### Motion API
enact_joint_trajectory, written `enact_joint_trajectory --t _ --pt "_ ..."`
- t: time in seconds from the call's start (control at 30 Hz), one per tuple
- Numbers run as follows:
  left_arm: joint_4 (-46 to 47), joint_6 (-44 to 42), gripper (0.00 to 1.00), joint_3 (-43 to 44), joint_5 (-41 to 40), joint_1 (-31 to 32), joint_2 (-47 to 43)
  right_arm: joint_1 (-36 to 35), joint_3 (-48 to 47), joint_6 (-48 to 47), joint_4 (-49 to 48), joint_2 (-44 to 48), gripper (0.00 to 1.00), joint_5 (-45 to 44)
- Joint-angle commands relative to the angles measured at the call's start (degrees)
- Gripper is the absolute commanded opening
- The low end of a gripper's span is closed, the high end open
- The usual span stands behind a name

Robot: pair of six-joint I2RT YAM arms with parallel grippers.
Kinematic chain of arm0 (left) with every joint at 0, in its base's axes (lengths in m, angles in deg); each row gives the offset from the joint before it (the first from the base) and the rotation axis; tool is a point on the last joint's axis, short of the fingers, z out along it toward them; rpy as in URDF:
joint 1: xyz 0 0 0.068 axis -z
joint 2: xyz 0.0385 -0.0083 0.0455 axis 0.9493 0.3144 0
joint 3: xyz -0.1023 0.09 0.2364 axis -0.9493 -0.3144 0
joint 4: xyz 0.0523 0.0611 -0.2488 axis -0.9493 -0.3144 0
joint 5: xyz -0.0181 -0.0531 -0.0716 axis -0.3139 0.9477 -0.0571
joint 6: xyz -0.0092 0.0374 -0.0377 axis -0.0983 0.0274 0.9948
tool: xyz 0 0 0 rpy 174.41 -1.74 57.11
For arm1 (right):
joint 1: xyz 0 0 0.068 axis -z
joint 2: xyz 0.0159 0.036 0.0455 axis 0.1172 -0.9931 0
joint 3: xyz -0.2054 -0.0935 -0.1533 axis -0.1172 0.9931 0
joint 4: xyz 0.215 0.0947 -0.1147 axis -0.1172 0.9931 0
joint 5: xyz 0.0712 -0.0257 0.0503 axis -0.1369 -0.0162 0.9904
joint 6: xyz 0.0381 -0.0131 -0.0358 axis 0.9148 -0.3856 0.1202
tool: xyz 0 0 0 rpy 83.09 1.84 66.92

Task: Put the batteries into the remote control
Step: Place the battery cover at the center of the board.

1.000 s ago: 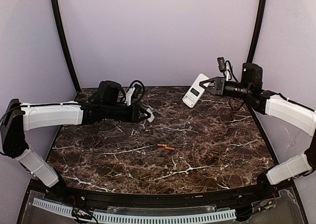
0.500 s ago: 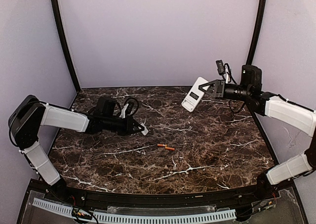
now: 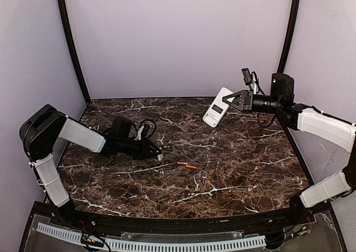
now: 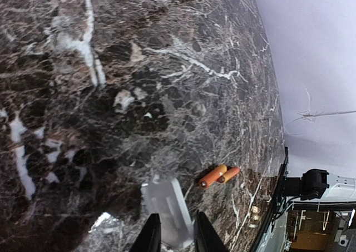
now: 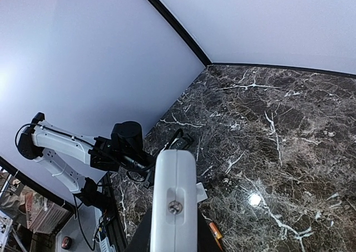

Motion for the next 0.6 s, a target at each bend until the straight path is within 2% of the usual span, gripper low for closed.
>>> enact_joint_trajectory --t 0.0,0.1,0.23,0.33,0.4,0.5,0.57 --pt "-5.1 -0.1 0.25 -1.4 -4.6 -1.2 -1.1 0.3 0.6 0.3 -2.3 -0.1 0.0 1.7" --pt "-8.1 0.1 0.31 -1.8 -6.7 -2.0 -1.5 0.3 0.8 0.3 -2.5 -0.1 0.0 2.5" --pt "-11.2 -0.2 0.46 -2.3 -9.8 -3.2 -3.6 0.3 1.1 0.3 -2.7 -0.1 0.0 3.9" --pt "-13.6 -1.6 0.67 -2.8 -13.3 -3.5 -6.7 0.3 1.3 0.2 -2.7 -0.4 0.0 4.8" --pt "-12.8 -2.9 0.75 -3.4 -15.2 -3.4 -9.9 0.3 1.4 0.4 -3.3 -0.7 0.0 5.8" --pt "-9.8 -5.8 0.8 -4.3 -16.4 -2.2 -16.0 0.2 1.8 0.7 -4.6 -1.4 0.0 7.5" --pt "-6.0 -8.5 0.8 -4.4 -14.3 -0.8 -19.0 -0.1 1.7 0.6 -4.9 -1.9 0.0 8.8"
